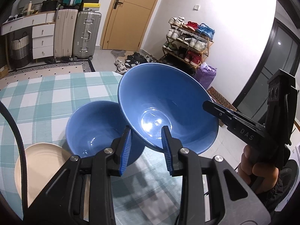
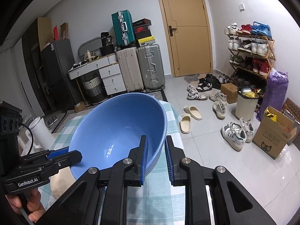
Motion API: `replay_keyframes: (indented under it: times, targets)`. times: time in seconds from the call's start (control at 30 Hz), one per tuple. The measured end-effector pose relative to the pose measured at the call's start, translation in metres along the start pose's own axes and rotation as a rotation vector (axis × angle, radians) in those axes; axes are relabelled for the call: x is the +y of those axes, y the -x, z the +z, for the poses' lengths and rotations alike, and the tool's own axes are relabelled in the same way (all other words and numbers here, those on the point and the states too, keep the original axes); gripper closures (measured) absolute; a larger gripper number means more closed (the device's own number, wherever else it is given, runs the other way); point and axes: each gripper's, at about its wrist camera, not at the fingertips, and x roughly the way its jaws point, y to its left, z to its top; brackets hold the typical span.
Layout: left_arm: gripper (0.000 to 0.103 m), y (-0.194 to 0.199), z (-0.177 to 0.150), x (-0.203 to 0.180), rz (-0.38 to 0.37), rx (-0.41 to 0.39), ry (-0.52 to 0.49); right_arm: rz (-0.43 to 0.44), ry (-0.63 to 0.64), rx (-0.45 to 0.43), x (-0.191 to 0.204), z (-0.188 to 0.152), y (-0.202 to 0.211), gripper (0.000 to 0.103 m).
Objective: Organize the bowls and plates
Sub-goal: 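Lift the blue bowl with both tools and carry it toward the nested bowls, then lower the held bowl into the nested blue bowls with both tools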
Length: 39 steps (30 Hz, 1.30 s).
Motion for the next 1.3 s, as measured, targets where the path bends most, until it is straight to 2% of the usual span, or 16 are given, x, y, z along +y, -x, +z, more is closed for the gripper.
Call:
replay_keyframes:
  times: [0.5, 0.9, 1.3]
  targets:
    - [0.076, 0.019, 0.012, 0.041, 0.056, -0.013, 0.056, 0.058, 0.033, 0.023, 0.041, 0.010, -0.042, 0.084]
    - [0.075, -0.005, 0.011, 0.073, 0.098, 0.031, 0.085, 0.089, 0.028, 0.071, 0.054, 0.005, -0.087, 0.084]
    - [0.075, -0.042, -0.004, 0.105, 0.130, 0.087, 0.105, 0.094, 0.033, 0.129, 0.060, -0.012, -0.119, 0.084]
